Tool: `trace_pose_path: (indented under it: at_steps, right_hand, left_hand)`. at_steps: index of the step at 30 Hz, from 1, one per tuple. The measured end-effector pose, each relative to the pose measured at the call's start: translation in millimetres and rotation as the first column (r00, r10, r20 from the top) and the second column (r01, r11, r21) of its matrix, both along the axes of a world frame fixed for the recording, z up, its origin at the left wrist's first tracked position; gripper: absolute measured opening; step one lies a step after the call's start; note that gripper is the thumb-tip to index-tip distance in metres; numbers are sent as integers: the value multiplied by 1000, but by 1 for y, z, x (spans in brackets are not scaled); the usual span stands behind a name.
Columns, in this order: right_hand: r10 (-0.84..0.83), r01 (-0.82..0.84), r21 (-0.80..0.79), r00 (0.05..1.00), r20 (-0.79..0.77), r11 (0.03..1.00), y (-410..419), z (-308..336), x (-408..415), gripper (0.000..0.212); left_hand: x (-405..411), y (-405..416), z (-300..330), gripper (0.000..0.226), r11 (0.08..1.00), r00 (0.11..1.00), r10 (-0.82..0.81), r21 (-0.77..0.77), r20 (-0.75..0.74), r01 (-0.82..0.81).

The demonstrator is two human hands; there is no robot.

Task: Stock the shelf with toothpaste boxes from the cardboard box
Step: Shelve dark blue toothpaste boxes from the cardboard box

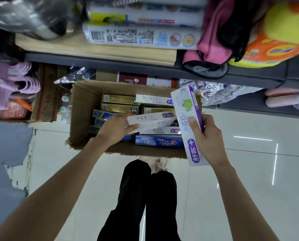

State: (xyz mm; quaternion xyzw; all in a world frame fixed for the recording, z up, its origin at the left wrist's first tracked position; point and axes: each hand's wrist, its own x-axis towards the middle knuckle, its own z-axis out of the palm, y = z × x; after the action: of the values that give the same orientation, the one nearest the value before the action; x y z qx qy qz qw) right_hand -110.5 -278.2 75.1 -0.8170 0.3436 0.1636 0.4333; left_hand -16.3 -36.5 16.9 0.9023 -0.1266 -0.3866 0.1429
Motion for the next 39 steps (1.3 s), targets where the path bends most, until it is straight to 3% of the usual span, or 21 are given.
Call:
trace_pose_path:
  at_steps: [3, 5, 8, 11, 15, 19, 21, 24, 26, 28, 30, 34, 39]
  right_hand:
    - [-249, 253, 211, 967, -48, 944, 9, 46, -6, 31]
    - [-422, 432, 355, 900, -110, 829, 16, 85, -10, 28]
    - [-555, 524, 528, 824, -115, 668, 26, 141, -18, 27]
    - [-589, 493, 617, 806, -57, 613, 30, 186, -28, 41]
    - [-591, 432, 638, 805, 45, 637, 26, 231, -41, 44]
    - [-634, 441, 568, 748, 196, 695, 17, 263, -48, 16]
    - [-609, 462, 437, 734, 299, 772, 8, 275, -49, 16]
    - [-376, 400, 26, 834, 403, 916, -18, 293, -53, 24]
    - [-252, 333, -153, 885, 392, 931, -44, 307, -56, 30]
    - [-190, 297, -207, 888, 418, 932, -75, 324, -57, 39]
    - [-177, 284, -138, 840, 513, 949, -110, 342, -57, 49]
    - [-400, 360, 207, 627, 668, 910, -192, 363, -54, 41]
    - [-384, 319, 243, 522, 762, 916, -283, 363, -24, 39]
  left_hand:
    - [-8, 26, 63, 41, 949, 947, 276, -106, -167, -295]
    - [-18, 37, 105, 31, 819, 836, 441, -235, -326, -523]
    - [-32, 38, 168, 8, 650, 735, 491, -364, -468, -667]
    - [-44, 27, 216, 14, 504, 657, 489, -428, -574, -750]
    - [-58, 11, 259, 30, 412, 608, 404, -457, -684, -788]
    - [-61, 5, 283, 39, 357, 596, 292, -492, -748, -794]
    - [-57, 0, 294, 38, 356, 620, 256, -524, -741, -774]
    - [-51, -15, 309, 33, 372, 695, 243, -596, -677, -711]
    - [-49, -30, 317, 37, 390, 723, 258, -615, -641, -685]
    - [-50, -50, 322, 41, 374, 713, 306, -609, -631, -700]
    - [-50, -76, 327, 47, 320, 670, 346, -589, -657, -742]
    - [-42, -138, 335, 43, 222, 602, 447, -570, -662, -791]
    - [-40, -219, 345, 37, 83, 558, 513, -609, -653, -789]
